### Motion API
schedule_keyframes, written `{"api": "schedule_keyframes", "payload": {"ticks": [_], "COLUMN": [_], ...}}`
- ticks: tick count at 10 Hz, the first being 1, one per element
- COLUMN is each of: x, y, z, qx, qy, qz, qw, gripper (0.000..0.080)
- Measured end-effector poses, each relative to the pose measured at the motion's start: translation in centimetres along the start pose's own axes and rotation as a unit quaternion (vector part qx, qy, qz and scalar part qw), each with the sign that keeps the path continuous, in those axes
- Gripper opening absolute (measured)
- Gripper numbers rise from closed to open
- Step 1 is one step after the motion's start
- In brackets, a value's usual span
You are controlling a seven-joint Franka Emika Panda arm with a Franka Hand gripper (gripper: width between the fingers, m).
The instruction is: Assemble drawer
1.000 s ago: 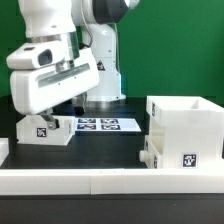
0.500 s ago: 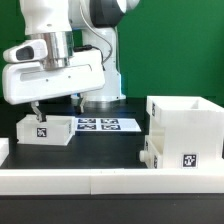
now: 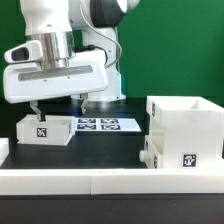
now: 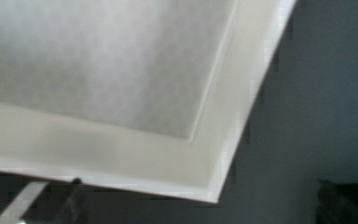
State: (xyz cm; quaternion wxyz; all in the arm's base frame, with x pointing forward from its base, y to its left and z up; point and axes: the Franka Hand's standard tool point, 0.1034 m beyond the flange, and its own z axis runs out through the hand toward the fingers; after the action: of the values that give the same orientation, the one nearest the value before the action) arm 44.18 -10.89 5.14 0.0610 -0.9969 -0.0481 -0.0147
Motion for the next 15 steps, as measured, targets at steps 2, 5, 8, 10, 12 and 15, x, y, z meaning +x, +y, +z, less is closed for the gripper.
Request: {"api": "schedule_keyframes", "payload": {"ticks": [2,5,8,10,12,15], "x": [-0.5,-1.5,-3.1,-3.7,-4.0,-4.3], "y": [-0.3,-0.5,-1.1,-1.6,-1.7,-1.7], "z": [0.2,0.8,2.1,3.2,4.0,4.7], "qx": [0.001,0.0,-0.011,-0.015,-0.016,-0.016], "qy": [-0.003,-0.004,0.004,0.007,0.006,0.004], "qz": [0.071,0.138,0.127,0.115,0.104,0.095], "qw": [0.997,0.99,0.992,0.993,0.994,0.995], "gripper": [0.0648,0.0648,0.0648,0.0648,0.0648,0.0648]}}
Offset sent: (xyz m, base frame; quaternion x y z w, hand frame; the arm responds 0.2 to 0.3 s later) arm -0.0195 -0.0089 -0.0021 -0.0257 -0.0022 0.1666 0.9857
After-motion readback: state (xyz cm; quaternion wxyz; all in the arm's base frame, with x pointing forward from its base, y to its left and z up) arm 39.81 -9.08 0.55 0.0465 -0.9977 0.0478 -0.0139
